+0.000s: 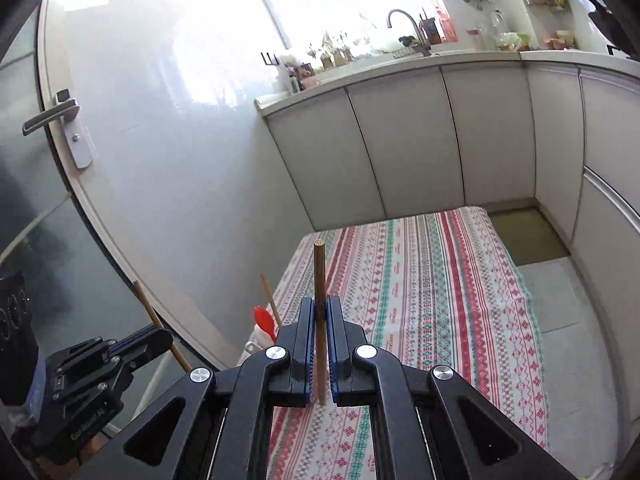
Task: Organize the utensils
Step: 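Lift both chopsticks and lower them into the pink holder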
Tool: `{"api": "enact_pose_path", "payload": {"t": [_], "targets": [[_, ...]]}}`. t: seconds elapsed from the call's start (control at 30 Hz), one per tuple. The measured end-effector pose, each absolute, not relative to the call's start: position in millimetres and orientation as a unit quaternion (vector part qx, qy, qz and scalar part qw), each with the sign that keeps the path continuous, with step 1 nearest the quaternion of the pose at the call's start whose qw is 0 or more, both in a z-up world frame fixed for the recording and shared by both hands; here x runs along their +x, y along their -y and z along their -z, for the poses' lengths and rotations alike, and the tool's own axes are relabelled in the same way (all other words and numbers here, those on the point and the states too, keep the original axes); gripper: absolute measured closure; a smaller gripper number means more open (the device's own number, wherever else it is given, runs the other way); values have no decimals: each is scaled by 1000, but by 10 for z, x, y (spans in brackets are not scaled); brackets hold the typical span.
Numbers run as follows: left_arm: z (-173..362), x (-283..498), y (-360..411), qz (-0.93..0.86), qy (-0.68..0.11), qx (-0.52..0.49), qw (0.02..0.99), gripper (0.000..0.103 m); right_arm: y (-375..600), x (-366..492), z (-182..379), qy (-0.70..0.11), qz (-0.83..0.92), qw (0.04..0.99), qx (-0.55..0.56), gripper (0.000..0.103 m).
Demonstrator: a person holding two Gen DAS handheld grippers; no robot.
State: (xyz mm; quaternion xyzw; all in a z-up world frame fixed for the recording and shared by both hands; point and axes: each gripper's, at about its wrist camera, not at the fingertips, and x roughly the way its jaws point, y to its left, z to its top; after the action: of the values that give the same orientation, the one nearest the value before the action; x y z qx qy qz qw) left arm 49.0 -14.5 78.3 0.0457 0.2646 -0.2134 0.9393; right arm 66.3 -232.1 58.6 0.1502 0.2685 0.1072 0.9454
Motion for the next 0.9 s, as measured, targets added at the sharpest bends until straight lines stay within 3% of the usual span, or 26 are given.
{"api": "enact_pose_path", "payload": {"t": [0.33, 0.7, 0.9], "targets": [[-1116, 720, -397, 141, -205, -14, 969, 98, 2059, 797, -788, -230, -138, 951, 155, 97], [-450, 1551, -300, 116, -240, -9, 964, 98, 1648, 1324, -318, -257, -139, 948, 126, 97], [-334, 1692, -214, 136, -213, 9, 967, 97, 1473, 1506, -65, -284, -140, 942, 108, 97]]}}
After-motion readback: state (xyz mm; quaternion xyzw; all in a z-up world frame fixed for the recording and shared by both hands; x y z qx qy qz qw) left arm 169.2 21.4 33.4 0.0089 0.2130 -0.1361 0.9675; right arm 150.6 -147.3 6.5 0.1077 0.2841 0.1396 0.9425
